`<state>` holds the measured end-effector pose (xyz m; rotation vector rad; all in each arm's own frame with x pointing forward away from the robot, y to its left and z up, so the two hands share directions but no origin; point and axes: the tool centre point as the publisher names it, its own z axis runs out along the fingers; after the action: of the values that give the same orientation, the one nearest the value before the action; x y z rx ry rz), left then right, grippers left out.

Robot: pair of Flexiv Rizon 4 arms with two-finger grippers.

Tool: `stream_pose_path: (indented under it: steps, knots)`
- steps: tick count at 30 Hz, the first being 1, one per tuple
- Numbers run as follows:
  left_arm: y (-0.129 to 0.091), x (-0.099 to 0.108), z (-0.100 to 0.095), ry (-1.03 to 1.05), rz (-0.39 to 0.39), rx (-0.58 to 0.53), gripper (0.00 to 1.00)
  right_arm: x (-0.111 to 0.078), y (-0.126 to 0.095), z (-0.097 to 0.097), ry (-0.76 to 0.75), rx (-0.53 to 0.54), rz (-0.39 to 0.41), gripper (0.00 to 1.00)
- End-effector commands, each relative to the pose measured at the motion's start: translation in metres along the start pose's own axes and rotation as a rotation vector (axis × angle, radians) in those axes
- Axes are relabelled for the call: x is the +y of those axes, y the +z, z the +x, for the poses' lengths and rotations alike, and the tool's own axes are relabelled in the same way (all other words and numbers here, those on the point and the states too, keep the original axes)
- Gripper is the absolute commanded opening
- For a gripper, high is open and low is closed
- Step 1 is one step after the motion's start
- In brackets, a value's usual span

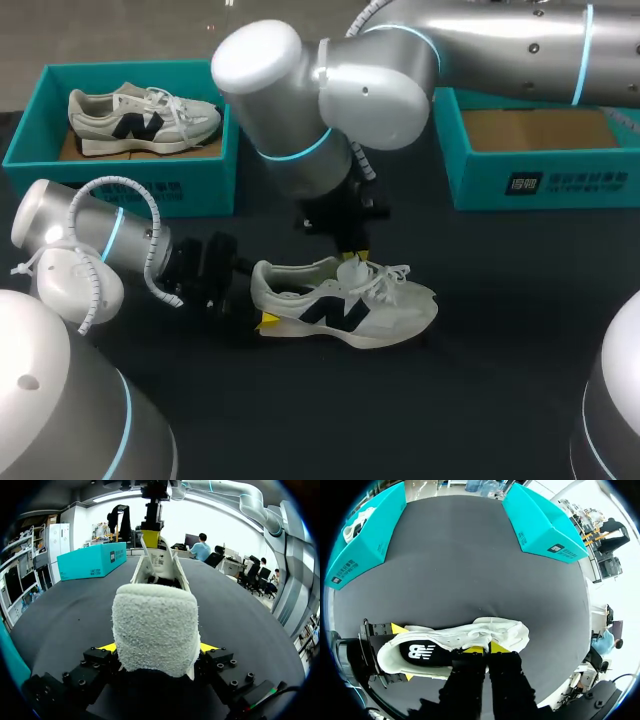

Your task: Take the shoe out of the shoebox, open the shoe tongue, remove and reinsert the insole, then place the shoe into the shoebox

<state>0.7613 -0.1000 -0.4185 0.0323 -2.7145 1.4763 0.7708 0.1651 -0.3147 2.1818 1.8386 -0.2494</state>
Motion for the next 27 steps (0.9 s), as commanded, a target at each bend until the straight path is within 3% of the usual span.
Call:
stream_pose_path:
  steps: [1, 9, 27]
  knots:
    - [0.001, 0.002, 0.001, -0.001, -0.005, 0.000, 0.00, -0.001, 0.002, -0.008, 0.105, 0.044, 0.007, 0.00]
    - [0.001, 0.002, 0.001, -0.001, -0.005, 0.000, 0.00, -0.002, 0.011, -0.011, 0.118, 0.088, 0.037, 0.00]
    - [0.001, 0.002, 0.001, -0.001, -0.005, 0.000, 0.00, 0.003, 0.025, -0.052, 0.227, 0.171, 0.006, 0.00]
